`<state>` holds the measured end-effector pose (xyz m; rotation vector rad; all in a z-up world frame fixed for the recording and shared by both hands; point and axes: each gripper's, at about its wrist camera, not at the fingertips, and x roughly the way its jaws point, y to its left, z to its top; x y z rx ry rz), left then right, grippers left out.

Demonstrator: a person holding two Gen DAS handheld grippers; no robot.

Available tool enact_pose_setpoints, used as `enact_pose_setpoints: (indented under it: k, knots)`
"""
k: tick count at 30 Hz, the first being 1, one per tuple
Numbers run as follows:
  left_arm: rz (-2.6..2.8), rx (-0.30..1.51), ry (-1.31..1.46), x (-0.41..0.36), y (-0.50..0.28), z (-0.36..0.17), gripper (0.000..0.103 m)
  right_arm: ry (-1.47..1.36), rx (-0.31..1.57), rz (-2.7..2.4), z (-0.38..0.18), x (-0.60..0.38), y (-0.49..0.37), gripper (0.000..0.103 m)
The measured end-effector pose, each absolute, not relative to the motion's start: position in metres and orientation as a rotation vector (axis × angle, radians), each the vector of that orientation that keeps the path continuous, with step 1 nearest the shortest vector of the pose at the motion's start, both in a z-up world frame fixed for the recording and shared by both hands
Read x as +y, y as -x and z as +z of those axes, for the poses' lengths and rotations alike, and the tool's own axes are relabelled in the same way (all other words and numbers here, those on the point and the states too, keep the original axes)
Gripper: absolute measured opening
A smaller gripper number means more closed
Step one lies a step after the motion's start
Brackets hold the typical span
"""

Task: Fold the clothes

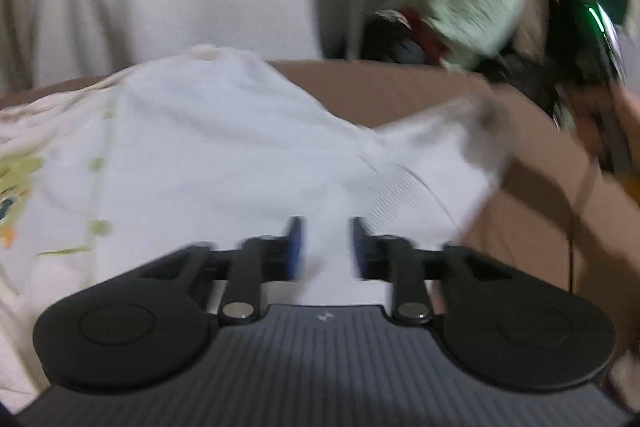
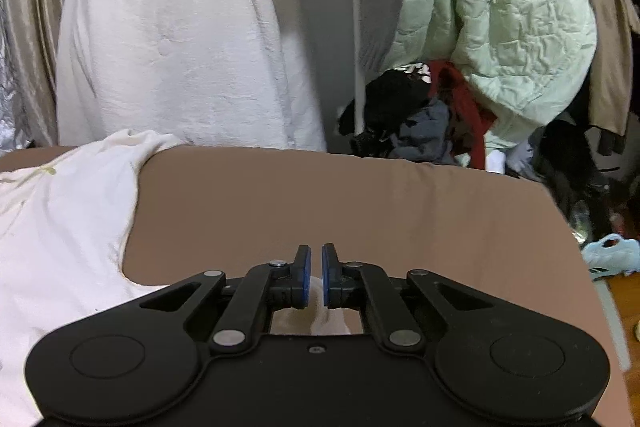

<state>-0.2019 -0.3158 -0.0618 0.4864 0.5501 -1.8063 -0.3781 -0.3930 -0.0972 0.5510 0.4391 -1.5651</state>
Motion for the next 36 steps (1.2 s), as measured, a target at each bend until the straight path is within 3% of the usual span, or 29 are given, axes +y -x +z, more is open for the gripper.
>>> enact_pose_setpoints:
  k: [4,5,7,9,10,12,19,24,25,26,27,28,32,35,36]
  knots:
    - [-1.908,0.593,-0.627,-0.314,0.247,-0.084,0.057,-0.699,0.464,-1.526,-0.091,-0.379,0.381,0.016]
    - [-1.892,0.544,-0.684,-0.312,0.259,-0.087,0.063,-0.760,0.501,-1.515,-0.091,-0.376,0.382,0.028]
    - [-1.827,0.434,-0.770,-0.311,0.272,-0.096,0.069,-0.879,0.593,-1.520,-0.096,-0.363,0.375,0.041]
    - [-1.731,0.382,-0.830,-0.319,0.274,-0.104,0.071,-0.878,0.678,-1.420,-0.102,-0.348,0.357,0.047]
    - [-1.700,0.376,-0.824,-0.322,0.271,-0.105,0.067,-0.873,0.701,-1.364,-0.106,-0.344,0.348,0.050]
    - [-1.660,0.397,-0.778,-0.329,0.259,-0.100,0.003,-0.915,0.706,-1.291,-0.114,-0.344,0.339,0.052]
    - [-1.526,0.569,-0.370,-0.330,0.154,-0.051,0.004,-1.069,0.573,-1.272,-0.132,-0.367,0.347,0.053]
    - [-1.415,0.675,-0.266,-0.332,0.101,-0.058,0.004,-0.959,0.619,-1.288,-0.147,-0.372,0.327,0.062]
    - [-1.408,0.695,-0.254,-0.332,0.098,-0.060,0.004,-0.915,0.640,-1.300,-0.150,-0.374,0.321,0.062]
    - [-1.402,0.714,-0.242,-0.331,0.094,-0.062,0.004,-0.840,0.667,-1.310,-0.150,-0.376,0.314,0.052]
    - [-1.401,0.728,-0.229,-0.330,0.092,-0.063,0.004,-0.763,0.694,-1.319,-0.151,-0.377,0.306,0.015]
    - [-1.407,0.721,-0.222,-0.330,0.092,-0.062,0.004,-0.688,0.729,-1.331,-0.151,-0.379,0.298,0.003]
    - [-1.440,0.636,-0.219,-0.324,0.095,-0.051,0.004,-0.510,0.703,-1.454,-0.120,-0.378,0.299,0.003]
    - [-1.508,0.679,-0.270,-0.320,0.104,-0.047,0.004,-0.150,0.846,-1.606,-0.099,-0.367,0.302,0.003]
    - [-1.532,0.699,-0.290,-0.319,0.108,-0.047,0.004,-0.149,0.850,-1.643,-0.102,-0.367,0.315,0.003]
